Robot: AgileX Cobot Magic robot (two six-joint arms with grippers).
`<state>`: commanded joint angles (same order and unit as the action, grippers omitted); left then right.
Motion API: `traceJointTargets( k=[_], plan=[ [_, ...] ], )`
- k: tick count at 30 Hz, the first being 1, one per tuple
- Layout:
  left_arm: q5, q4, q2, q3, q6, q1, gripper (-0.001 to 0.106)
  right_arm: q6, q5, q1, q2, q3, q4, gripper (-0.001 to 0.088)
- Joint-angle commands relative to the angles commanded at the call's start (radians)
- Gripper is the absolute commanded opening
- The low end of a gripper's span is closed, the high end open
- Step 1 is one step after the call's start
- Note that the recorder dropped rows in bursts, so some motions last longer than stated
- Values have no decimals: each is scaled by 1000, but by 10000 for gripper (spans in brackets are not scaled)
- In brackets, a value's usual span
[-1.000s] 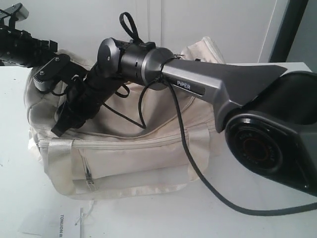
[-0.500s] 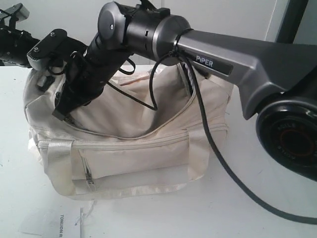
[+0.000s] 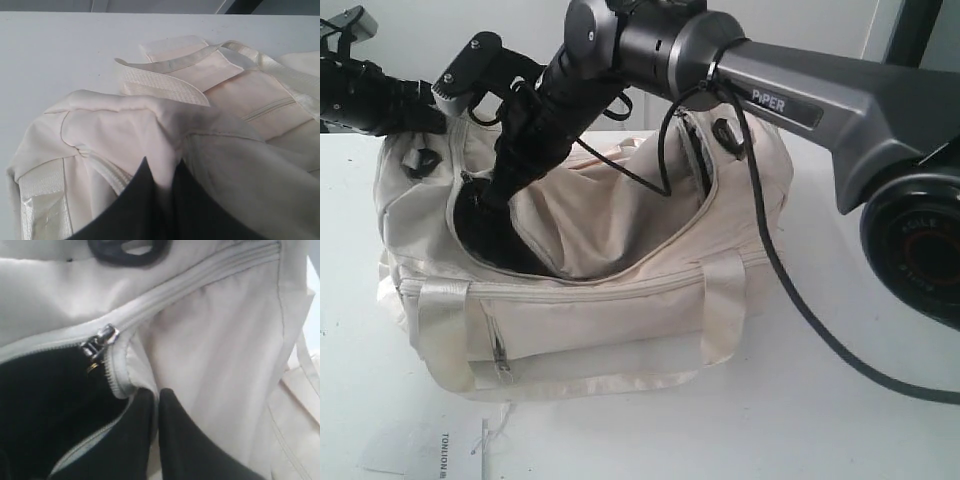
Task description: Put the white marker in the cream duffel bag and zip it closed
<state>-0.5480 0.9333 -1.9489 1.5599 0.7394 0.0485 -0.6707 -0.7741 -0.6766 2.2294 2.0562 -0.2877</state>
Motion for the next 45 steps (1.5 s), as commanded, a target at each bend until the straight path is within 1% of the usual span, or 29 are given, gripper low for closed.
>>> traceJointTargets(
  k=[1, 2, 3, 4, 6, 7, 9, 11, 13, 15, 18, 19, 22, 24, 26, 28, 30, 33, 35, 39, 40, 41, 42, 43, 44, 45],
  plan=[
    [-2, 0, 0, 0, 0, 0, 0, 64, -7, 0, 0, 0, 11, 257],
    [-2, 0, 0, 0, 0, 0, 0, 197, -50, 0, -5, 2, 47, 314],
    [-4, 0, 0, 0, 0, 0, 0, 256, -125, 0, -18, 6, 56, 317],
    [-4, 0, 0, 0, 0, 0, 0, 266, -183, 0, -36, 6, 43, 317],
    [-4, 0, 0, 0, 0, 0, 0, 236, -294, 0, -69, 6, -52, 317],
    [-4, 0, 0, 0, 0, 0, 0, 171, -335, 0, -81, 6, -137, 317],
    [-6, 0, 0, 0, 0, 0, 0, 86, -383, 0, -87, 6, -286, 317],
    [-6, 0, 0, 0, 0, 0, 0, 72, -359, -5, -71, -5, -358, 303],
    [-6, 0, 0, 0, 0, 0, 0, 72, -350, -9, -48, -13, -360, 263],
    [-6, 0, 0, 0, 0, 0, 0, 72, -326, -12, -20, -13, -360, 183],
    [-6, 0, 0, 0, 0, 0, 0, 26, -269, -12, 12, -13, -335, 33],
    [-6, 0, 0, 0, 0, 0, 0, 25, -251, -12, 21, -13, -333, 0],
    [-4, 0, 0, 0, 0, 0, 0, 17, -245, -15, 51, -13, -371, 0],
    [-2, 0, 0, 0, 0, 0, 0, 15, -221, -24, 67, -13, -373, 3],
    [-2, 0, 0, 0, 0, 0, 0, 15, -188, -32, 84, -13, -386, 54],
    [-4, 0, 0, 0, 0, 0, 0, 8, -182, -41, 97, -13, -430, 160],
    [-4, 0, 0, 0, 0, 0, 0, -4, -163, -49, 104, -13, -478, 303],
    [-4, 0, 0, 0, 0, 0, 0, -4, -72, -60, 117, -13, -484, 467],
    [-6, 0, 0, 0, 0, 0, 0, 18, 6, -68, 128, -13, -484, 517],
    [-11, 0, 0, 0, 0, 0, 0, 48, 130, -70, 145, -13, -490, 521],
    [-11, 0, 0, 0, 0, 0, 0, 54, 142, -70, 145, -13, -489, 510],
    [-11, 0, 0, 0, 0, 0, 0, 54, 149, -70, 145, -13, -489, 466],
    [-11, 0, 0, 0, 0, 0, 0, 54, 154, -70, 145, -13, -487, 378],
    [-11, 0, 0, 0, 0, 0, 0, 54, 154, -70, 145, -13, -485, 251],
    [-11, 0, 0, 0, 0, 0, 0, 54, 152, -68, 143, -13, -479, 104],
    [-11, 0, 0, 0, 0, 0, 0, 54, 144, -68, 141, -13, -476, 4]
  ],
)
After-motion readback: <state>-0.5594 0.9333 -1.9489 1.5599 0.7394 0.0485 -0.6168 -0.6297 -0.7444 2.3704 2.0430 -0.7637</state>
